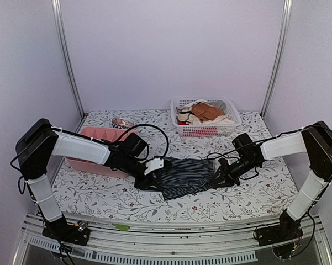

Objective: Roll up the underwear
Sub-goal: Adjust the underwear at the center of the board.

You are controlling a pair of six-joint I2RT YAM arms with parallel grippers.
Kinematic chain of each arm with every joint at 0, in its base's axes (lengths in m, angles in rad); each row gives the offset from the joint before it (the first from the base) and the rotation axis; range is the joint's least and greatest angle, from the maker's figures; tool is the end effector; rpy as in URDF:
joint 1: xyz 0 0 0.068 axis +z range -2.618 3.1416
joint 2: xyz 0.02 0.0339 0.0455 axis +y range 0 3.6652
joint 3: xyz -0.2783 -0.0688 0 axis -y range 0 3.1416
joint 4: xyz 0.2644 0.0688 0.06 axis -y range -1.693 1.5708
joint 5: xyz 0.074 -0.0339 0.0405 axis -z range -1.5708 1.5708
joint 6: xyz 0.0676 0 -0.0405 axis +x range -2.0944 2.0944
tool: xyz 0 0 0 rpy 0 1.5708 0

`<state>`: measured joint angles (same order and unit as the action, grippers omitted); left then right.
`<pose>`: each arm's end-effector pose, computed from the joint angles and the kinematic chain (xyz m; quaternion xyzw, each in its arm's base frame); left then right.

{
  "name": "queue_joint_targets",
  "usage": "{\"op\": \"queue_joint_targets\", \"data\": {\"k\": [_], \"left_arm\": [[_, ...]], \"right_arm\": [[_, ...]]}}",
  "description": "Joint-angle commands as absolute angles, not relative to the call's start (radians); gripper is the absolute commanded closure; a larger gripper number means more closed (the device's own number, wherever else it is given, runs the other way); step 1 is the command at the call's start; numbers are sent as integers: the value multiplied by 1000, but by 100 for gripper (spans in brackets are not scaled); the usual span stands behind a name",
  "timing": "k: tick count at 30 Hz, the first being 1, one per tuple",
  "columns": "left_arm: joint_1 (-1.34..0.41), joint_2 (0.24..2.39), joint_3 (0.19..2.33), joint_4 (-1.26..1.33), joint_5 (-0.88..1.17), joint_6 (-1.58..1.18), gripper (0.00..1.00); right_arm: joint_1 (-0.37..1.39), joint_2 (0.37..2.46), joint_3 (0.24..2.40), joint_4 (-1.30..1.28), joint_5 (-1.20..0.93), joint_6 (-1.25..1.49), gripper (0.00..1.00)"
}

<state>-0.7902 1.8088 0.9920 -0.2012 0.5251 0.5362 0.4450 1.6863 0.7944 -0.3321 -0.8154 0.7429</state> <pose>0.2433 -0.2938 0.1195 0.6278 0.6885 -0.2811 0.2298 0.2547 0.1760 0.1087 -0.0665 -0.9044 -0.4123 0.0873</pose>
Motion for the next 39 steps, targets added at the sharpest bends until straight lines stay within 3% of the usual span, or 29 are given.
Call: {"op": "queue_joint_targets", "data": {"k": [1, 5, 7, 10, 28, 35, 39], "left_arm": [[-814, 1825, 976, -184, 502, 580, 55], [-824, 1838, 979, -182, 486, 598, 55], [-826, 1846, 985, -180, 475, 598, 56], [-827, 1849, 984, -177, 465, 600, 58], [-843, 1913, 1021, -167, 383, 613, 71], [-846, 1899, 1020, -177, 356, 625, 94], [-845, 1860, 1033, -233, 404, 642, 97]], "right_arm": [[448, 1682, 780, -341, -796, 754, 76], [447, 1690, 789, -339, -785, 761, 79], [447, 1686, 797, -344, -779, 762, 91], [444, 1670, 806, -365, -762, 760, 100], [422, 1633, 836, -427, -708, 725, 100], [422, 1634, 842, -437, -707, 718, 100], [420, 1634, 855, -449, -702, 710, 100]]}}
